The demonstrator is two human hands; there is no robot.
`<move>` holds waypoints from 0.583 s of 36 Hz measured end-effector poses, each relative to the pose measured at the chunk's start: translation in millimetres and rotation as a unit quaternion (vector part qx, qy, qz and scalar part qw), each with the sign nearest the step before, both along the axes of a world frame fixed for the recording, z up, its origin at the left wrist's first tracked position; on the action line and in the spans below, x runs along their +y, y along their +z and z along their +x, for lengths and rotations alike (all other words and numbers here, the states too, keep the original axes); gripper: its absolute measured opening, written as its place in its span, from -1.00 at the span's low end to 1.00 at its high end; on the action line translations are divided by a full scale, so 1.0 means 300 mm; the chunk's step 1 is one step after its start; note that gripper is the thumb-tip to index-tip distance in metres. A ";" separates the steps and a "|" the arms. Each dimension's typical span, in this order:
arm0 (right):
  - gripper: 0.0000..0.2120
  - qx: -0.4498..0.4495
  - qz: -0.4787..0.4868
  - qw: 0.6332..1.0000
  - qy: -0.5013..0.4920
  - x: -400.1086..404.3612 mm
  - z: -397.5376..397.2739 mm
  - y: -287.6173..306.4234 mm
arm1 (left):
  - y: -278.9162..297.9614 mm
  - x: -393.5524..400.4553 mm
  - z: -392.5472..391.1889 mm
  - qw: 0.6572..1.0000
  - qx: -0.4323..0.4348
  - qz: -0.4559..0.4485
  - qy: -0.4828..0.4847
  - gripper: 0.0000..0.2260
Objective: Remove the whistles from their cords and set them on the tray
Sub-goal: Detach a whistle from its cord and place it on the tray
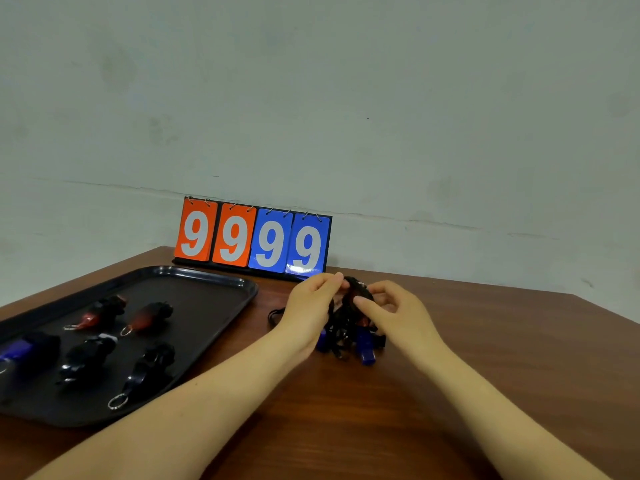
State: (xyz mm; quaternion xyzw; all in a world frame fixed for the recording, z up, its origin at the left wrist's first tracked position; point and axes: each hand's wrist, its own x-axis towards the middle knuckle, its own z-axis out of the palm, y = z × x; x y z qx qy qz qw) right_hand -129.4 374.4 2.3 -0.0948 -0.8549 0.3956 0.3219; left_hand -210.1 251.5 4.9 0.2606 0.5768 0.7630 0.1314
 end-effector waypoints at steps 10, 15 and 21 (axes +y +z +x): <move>-0.77 0.009 0.145 0.989 -0.041 -0.001 0.011 0.002 | 0.008 0.006 0.006 0.980 -0.152 0.084 -0.097 -0.80; -0.77 0.039 0.168 0.984 -0.048 0.005 0.020 0.008 | 0.009 0.010 0.000 0.986 -0.102 0.064 -0.119 -0.80; -0.77 0.034 0.153 0.988 -0.012 0.016 0.024 0.013 | 0.004 0.007 -0.008 0.992 -0.045 0.016 -0.115 -0.80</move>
